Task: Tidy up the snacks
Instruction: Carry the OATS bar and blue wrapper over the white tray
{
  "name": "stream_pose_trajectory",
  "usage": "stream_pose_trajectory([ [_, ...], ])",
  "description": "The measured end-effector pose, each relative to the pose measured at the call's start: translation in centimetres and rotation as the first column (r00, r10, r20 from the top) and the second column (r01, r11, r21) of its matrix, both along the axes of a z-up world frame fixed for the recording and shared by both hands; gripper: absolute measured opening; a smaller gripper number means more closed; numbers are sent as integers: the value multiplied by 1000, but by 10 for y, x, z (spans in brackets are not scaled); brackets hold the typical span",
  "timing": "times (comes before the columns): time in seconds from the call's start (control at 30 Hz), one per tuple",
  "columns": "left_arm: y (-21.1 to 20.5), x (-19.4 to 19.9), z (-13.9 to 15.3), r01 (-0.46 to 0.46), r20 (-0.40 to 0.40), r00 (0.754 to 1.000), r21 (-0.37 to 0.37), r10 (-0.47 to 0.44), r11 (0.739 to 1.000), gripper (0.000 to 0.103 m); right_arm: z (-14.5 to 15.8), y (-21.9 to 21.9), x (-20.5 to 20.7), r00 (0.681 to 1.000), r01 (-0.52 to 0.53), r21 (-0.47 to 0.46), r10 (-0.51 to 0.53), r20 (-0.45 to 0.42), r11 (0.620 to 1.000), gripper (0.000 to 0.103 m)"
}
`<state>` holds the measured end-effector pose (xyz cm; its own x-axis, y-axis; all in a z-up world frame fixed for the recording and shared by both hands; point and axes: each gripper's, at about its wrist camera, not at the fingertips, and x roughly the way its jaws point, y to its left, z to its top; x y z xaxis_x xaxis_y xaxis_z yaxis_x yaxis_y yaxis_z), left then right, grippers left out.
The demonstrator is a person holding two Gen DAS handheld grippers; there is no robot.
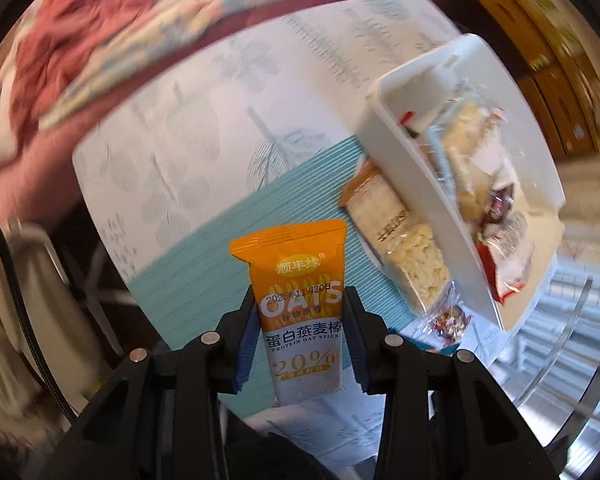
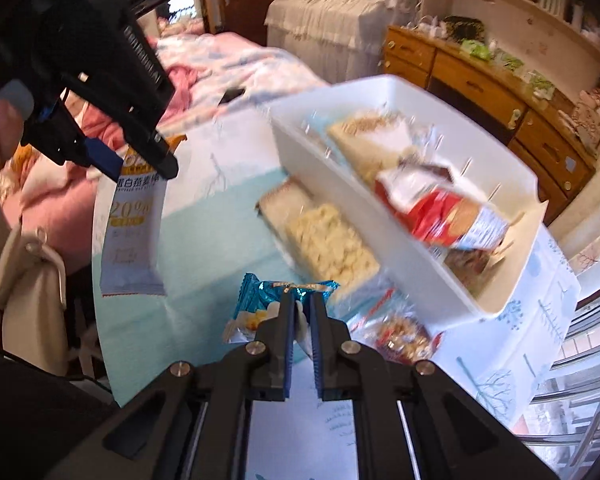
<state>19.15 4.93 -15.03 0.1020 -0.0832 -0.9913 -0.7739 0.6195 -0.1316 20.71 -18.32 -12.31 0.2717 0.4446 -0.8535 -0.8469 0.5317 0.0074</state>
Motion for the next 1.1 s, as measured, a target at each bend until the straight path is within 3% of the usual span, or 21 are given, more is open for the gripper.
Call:
stream_pose_trajectory([
  [0.13,-6,20,33,134,6,991,47,-134,990,38,20,-3,9,998,55,48,-57,31,997,7],
  [0.27,-14,48,60,261,14,965,66,-263,963,38,37,-11,23,988,137,82,-142,62,987,7],
  [0.53,-36,111,87,500,11,861,157,-508,852,38,49,-38,60,931,345,110,-354,86,932,7],
  [0.7,-35,152,80,562,16,818,195,-576,804,38,40,-50,82,880,459,115,-469,76,881,8],
  [0.97,-26,201,40,622,77,767,157,-637,767,38,10,-57,108,808,581,129,-589,30,804,8],
  [1.1,-25,214,27,651,83,738,173,-670,739,39,-1,-61,112,776,626,128,-631,3,769,12],
])
